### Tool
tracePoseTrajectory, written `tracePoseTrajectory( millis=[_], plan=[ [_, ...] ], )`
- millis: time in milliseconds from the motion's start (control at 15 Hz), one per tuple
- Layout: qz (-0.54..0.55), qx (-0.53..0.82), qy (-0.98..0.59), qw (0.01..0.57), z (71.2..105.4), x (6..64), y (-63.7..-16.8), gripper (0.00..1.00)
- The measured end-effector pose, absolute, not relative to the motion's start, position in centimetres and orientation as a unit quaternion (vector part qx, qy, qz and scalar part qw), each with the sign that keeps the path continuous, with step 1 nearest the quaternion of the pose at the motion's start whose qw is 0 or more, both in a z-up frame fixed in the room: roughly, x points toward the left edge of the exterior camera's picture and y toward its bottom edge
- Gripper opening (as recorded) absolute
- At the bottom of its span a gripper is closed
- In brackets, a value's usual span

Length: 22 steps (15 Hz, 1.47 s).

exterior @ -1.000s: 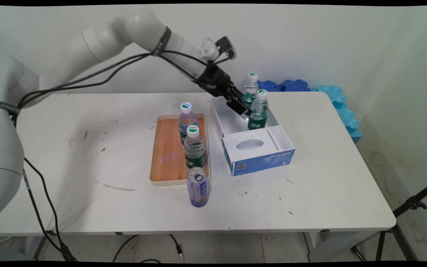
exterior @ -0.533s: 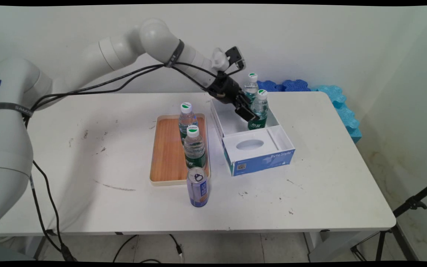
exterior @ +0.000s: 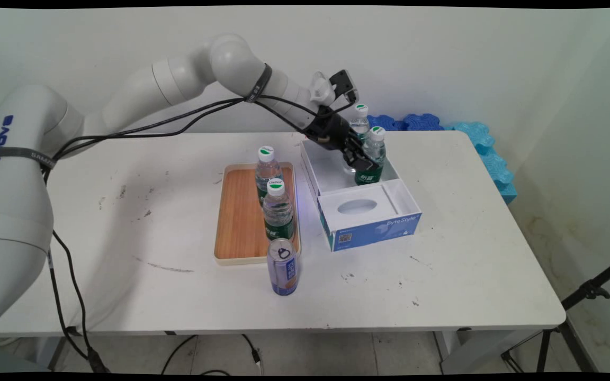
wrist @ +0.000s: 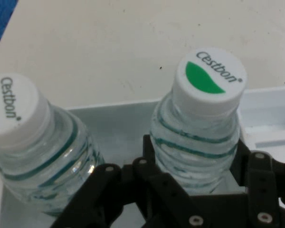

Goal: Place the picked object on the tray

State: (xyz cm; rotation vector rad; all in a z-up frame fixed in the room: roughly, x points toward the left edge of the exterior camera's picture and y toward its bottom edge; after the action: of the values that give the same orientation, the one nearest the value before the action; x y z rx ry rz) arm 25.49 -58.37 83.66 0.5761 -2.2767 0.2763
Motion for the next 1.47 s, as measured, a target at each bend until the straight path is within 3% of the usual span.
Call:
tracePoseTrajectory(
  millis=[533, 1133, 1467],
  plan=[
    [0.109, 0.236, -0.885, 0.386, 86.0, 26.3, -57.4, 0.00],
    [0.087, 0.260, -0.863, 0.424, 97.4, 31.8, -53.4, 0.00],
    [0.088, 0.242, -0.863, 0.434, 101.9, 36.2, -50.1, 0.00]
  ],
)
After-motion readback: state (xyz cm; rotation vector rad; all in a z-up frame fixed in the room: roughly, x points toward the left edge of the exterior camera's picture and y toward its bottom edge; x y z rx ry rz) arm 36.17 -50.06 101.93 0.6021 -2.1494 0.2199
